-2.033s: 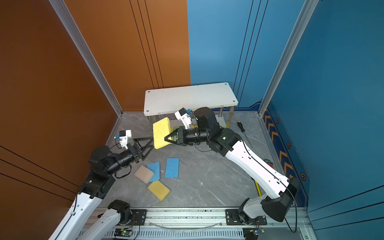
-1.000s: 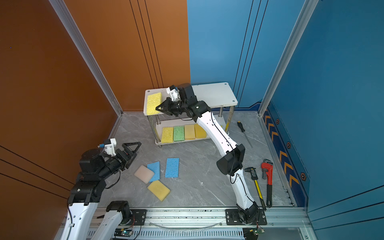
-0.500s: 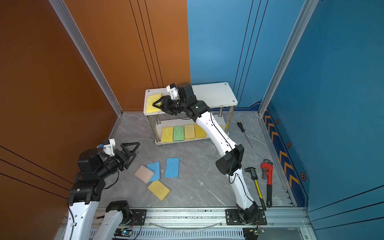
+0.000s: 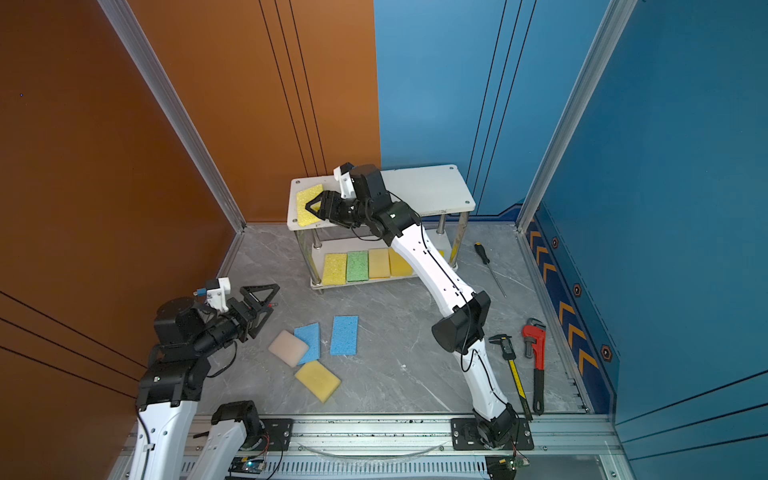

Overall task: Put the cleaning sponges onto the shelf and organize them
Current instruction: 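Lower the pale yellow sponge flat onto the shelf top with the right gripper, then open the right gripper to release the sponge on the shelf top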

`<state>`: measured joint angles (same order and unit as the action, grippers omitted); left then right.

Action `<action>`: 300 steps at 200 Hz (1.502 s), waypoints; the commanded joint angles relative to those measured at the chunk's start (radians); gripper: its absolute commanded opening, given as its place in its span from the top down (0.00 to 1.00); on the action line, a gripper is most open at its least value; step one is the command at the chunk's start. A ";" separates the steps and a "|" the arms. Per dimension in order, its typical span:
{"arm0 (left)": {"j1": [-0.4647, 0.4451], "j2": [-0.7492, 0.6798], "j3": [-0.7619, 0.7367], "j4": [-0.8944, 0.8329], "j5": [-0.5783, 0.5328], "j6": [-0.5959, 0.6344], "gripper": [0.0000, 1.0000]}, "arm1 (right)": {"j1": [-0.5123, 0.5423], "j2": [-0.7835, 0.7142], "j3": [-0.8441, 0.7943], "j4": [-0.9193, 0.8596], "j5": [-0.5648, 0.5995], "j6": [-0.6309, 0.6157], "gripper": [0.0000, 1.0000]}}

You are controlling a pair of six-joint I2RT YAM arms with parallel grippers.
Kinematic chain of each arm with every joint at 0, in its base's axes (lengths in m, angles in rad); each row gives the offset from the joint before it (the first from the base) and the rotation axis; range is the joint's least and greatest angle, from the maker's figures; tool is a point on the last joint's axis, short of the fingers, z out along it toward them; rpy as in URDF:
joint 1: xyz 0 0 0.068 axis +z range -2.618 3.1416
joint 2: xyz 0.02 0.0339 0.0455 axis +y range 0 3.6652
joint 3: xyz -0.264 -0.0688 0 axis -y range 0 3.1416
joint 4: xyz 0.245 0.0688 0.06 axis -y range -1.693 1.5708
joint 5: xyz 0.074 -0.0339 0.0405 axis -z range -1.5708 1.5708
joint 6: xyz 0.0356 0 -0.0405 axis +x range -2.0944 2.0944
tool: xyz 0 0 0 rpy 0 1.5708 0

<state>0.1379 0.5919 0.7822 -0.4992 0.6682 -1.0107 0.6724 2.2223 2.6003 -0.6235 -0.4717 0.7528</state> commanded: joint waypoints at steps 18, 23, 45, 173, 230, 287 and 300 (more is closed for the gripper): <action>0.011 0.006 0.031 -0.016 0.041 -0.001 0.02 | 0.016 -0.002 0.002 -0.104 0.129 -0.154 0.32; 0.012 0.004 0.032 -0.019 0.042 -0.003 0.02 | 0.018 -0.001 0.003 -0.104 0.132 -0.166 0.31; 0.018 -0.003 0.032 -0.034 0.047 0.000 0.02 | 0.023 -0.004 0.002 -0.109 0.157 -0.217 0.28; 0.027 -0.038 0.020 -0.149 0.015 0.067 0.02 | 0.074 -0.034 0.013 -0.144 0.394 -0.415 0.00; 0.028 -0.084 -0.050 -0.161 -0.019 0.103 0.02 | 0.063 -0.073 -0.006 -0.148 0.435 -0.358 0.00; 0.016 -0.083 -0.040 -0.162 -0.017 0.118 0.02 | 0.055 -0.080 -0.005 -0.160 0.458 -0.333 0.00; 0.008 -0.080 -0.040 -0.162 -0.019 0.121 0.02 | 0.056 -0.086 -0.008 -0.160 0.462 -0.333 0.00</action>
<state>0.1558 0.5114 0.7383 -0.6514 0.6651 -0.9199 0.7300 2.1780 2.6053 -0.7433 -0.0425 0.3931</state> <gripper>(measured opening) 0.981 0.997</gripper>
